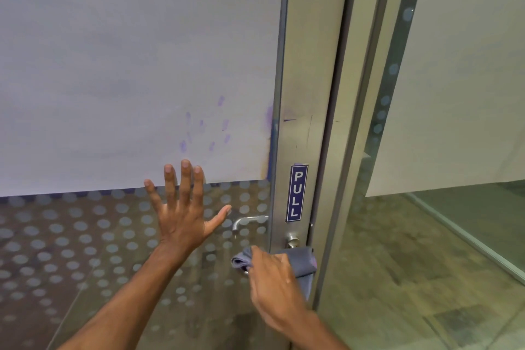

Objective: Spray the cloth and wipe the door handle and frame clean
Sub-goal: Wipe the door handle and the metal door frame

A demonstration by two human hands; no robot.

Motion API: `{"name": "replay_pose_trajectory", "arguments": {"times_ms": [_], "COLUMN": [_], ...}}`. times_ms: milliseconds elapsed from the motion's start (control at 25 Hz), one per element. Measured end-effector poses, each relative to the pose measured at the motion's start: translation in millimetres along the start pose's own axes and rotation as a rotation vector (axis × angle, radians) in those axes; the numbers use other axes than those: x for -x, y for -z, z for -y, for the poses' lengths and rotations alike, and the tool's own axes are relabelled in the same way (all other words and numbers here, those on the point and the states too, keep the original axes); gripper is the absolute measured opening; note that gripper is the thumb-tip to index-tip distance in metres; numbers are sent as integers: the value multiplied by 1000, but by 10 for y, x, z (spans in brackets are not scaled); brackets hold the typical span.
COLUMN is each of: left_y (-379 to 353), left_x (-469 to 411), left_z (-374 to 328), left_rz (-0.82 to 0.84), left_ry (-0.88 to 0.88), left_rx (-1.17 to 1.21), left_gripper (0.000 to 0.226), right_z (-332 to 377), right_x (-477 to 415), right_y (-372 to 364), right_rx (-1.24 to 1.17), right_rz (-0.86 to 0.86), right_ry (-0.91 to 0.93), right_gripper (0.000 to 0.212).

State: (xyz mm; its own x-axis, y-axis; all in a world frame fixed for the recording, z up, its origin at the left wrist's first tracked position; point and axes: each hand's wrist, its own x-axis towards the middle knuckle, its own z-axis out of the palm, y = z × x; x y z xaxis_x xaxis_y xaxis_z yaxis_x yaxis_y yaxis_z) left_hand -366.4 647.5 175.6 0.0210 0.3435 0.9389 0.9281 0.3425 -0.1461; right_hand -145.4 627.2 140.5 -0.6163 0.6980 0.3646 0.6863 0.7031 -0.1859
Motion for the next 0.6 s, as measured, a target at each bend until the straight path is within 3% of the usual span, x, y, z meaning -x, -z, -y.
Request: {"name": "replay_pose_trajectory", "arguments": {"times_ms": [120,240,320,400,600], "left_y": [35,65,92,129,289], "left_x": [-2,-9,-27,-30,52], "left_z": [-5,-5,-9,-21,-132], "left_rz": [33,68,100,133,203], "left_ry": [4,14,18,16,99], "left_rx": [12,21,31,45,91], "left_gripper": [111,109,108,108,100], "right_z": [-488,-552,-551,-545,-559], "right_x": [-44,95,288,475,869], "right_y": [212,172,-12,-85,-16], "right_rx": [50,-46,-168,-310,-840], "right_rz": [107,18,-124,-179,-263], "right_ry": [150,199,145,-14,-482], "right_gripper": [23,20,35,44,32]}}
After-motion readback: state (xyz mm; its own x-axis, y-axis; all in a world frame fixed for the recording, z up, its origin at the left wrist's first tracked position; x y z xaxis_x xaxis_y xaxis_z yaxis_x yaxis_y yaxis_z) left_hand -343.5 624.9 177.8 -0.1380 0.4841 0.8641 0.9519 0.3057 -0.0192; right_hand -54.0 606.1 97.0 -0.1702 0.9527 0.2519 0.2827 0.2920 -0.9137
